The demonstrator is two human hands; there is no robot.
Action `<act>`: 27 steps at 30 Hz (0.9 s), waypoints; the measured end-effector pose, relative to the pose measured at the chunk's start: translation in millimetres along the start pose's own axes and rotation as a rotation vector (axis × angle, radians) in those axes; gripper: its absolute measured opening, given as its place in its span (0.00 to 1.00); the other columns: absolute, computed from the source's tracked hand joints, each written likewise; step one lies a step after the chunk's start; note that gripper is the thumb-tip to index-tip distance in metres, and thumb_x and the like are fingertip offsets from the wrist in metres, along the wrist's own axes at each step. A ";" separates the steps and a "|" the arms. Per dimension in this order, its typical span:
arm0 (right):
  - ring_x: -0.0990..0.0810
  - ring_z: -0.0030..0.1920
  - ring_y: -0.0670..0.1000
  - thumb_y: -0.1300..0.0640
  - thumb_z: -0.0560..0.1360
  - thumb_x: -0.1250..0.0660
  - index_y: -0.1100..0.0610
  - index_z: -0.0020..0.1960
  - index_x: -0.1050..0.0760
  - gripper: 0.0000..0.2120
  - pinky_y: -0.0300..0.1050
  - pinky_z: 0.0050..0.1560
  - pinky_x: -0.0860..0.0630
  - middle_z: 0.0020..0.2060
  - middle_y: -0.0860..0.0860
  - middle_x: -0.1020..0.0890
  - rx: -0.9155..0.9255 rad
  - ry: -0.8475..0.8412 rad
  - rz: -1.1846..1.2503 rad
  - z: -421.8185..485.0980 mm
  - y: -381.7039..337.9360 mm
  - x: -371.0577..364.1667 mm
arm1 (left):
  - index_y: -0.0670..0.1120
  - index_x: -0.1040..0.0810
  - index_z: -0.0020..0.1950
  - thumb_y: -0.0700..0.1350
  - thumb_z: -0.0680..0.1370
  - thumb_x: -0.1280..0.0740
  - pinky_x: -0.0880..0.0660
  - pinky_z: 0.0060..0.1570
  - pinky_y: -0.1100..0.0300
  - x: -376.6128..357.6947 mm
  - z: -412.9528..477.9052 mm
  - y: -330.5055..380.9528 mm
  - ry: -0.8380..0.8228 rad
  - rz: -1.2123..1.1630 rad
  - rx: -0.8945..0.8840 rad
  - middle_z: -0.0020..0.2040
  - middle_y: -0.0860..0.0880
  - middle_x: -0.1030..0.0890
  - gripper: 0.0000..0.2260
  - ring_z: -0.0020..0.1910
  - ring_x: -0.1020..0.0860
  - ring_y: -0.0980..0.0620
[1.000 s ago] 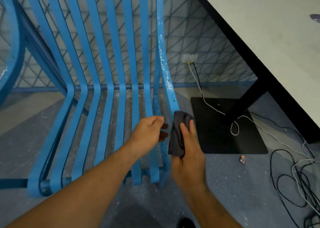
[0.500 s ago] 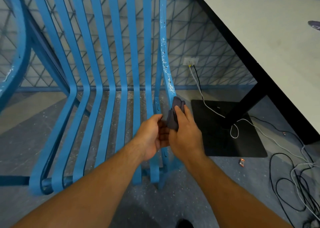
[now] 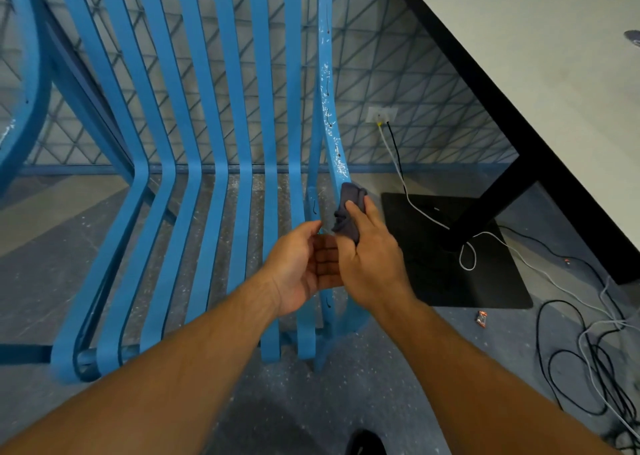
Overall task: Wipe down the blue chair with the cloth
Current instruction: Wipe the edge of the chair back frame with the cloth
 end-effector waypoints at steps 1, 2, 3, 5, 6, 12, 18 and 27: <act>0.40 0.75 0.51 0.53 0.81 0.43 0.47 0.77 0.42 0.25 0.50 0.72 0.37 0.79 0.44 0.50 0.003 -0.008 0.008 -6.4 1.6 -0.1 | 0.38 0.19 0.52 0.54 0.83 0.47 0.20 0.36 0.56 -0.3 -0.6 -0.4 -0.007 -0.002 0.004 0.41 0.41 0.17 0.23 0.38 0.17 0.47; 0.40 0.75 0.50 0.54 0.81 0.43 0.46 0.77 0.42 0.25 0.50 0.72 0.36 0.78 0.43 0.51 0.009 -0.017 0.017 -15.8 4.2 -0.3 | 0.39 0.19 0.50 0.54 0.83 0.47 0.20 0.36 0.56 -0.2 -0.6 -1.1 -0.010 -0.003 0.004 0.40 0.41 0.17 0.23 0.38 0.17 0.47; 0.41 0.75 0.49 0.55 0.81 0.42 0.46 0.77 0.42 0.26 0.49 0.72 0.36 0.78 0.42 0.51 0.019 -0.023 0.030 -26.0 7.2 -0.8 | 0.39 0.19 0.49 0.55 0.83 0.47 0.20 0.37 0.56 -0.1 -1.0 -1.9 -0.012 -0.004 0.004 0.40 0.41 0.17 0.24 0.38 0.17 0.47; 0.43 0.75 0.46 0.57 0.80 0.41 0.46 0.76 0.42 0.27 0.42 0.70 0.37 0.78 0.41 0.52 0.040 -0.023 0.051 -44.2 11.9 -2.1 | 0.38 0.20 0.51 0.55 0.83 0.48 0.20 0.38 0.55 0.4 -1.8 -3.1 -0.028 0.001 0.003 0.40 0.42 0.17 0.25 0.38 0.17 0.47; 0.43 0.75 0.45 0.58 0.80 0.40 0.46 0.76 0.42 0.27 0.37 0.68 0.38 0.78 0.41 0.51 0.041 -0.019 0.055 -49.1 14.3 -1.9 | 0.37 0.20 0.54 0.55 0.83 0.49 0.20 0.38 0.56 0.2 -2.2 -4.2 -0.038 0.006 0.002 0.41 0.41 0.17 0.25 0.39 0.17 0.48; 0.37 0.73 0.49 0.59 0.80 0.41 0.50 0.76 0.40 0.25 0.40 0.67 0.38 0.78 0.46 0.46 -0.004 -0.010 0.002 -24.4 3.8 5.5 | 0.39 0.20 0.52 0.53 0.83 0.49 0.20 0.39 0.57 0.1 -5.4 -8.2 -0.068 -0.006 -0.015 0.41 0.43 0.17 0.23 0.38 0.18 0.49; 0.34 0.72 0.50 0.56 0.80 0.41 0.49 0.75 0.38 0.24 0.53 0.68 0.29 0.77 0.47 0.41 0.023 0.014 -0.011 -9.2 4.4 3.4 | 0.44 0.19 0.55 0.47 0.82 0.43 0.22 0.57 0.51 19.3 8.8 -13.7 0.092 0.309 -0.033 0.48 0.45 0.15 0.14 0.51 0.18 0.46; 0.37 0.73 0.50 0.56 0.78 0.37 0.46 0.76 0.43 0.29 0.51 0.68 0.28 0.78 0.44 0.51 0.045 0.038 -0.102 -38.8 15.0 -5.3 | 0.44 0.35 0.75 0.53 0.83 0.44 0.34 0.68 0.53 61.8 46.1 -22.1 0.193 1.410 -0.014 0.75 0.43 0.35 0.22 0.71 0.33 0.44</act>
Point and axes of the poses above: each hand's wrist, its own z-axis towards the middle knuckle, its own x-axis out of the back of the hand, y = z × x, the point moved 6 cm from there along z, towards the middle knuckle
